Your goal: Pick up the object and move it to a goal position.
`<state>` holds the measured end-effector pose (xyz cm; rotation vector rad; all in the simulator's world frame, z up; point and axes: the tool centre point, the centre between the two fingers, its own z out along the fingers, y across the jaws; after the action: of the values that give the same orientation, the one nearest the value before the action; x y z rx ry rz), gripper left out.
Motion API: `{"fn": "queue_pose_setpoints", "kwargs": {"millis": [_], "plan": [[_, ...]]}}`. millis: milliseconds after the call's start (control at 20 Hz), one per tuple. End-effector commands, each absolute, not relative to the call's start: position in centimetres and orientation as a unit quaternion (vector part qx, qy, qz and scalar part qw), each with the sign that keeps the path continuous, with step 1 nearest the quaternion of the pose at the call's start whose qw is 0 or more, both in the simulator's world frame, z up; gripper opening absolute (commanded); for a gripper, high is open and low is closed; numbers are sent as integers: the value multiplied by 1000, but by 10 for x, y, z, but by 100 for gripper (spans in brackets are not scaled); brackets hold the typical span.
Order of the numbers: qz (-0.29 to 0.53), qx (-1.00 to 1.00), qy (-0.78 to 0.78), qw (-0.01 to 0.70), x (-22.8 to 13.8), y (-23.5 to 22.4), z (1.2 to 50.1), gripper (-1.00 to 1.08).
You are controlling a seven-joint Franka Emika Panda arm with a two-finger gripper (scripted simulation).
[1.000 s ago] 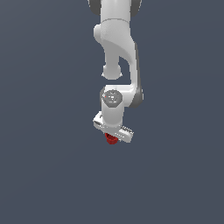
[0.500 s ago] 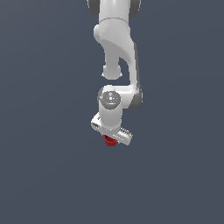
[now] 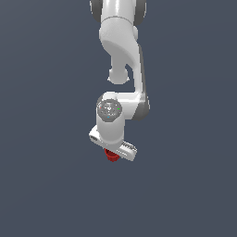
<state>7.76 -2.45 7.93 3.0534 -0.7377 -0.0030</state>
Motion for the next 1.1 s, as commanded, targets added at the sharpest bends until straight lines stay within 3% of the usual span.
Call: {"fn": "queue_pose_setpoints", "kwargs": {"millis": [0, 500, 1050], "plan": [[0, 972, -235, 0, 90, -31, 88, -100], [0, 972, -235, 0, 126, -47, 107, -100], [0, 972, -235, 0, 139, -53, 113, -100]]}}
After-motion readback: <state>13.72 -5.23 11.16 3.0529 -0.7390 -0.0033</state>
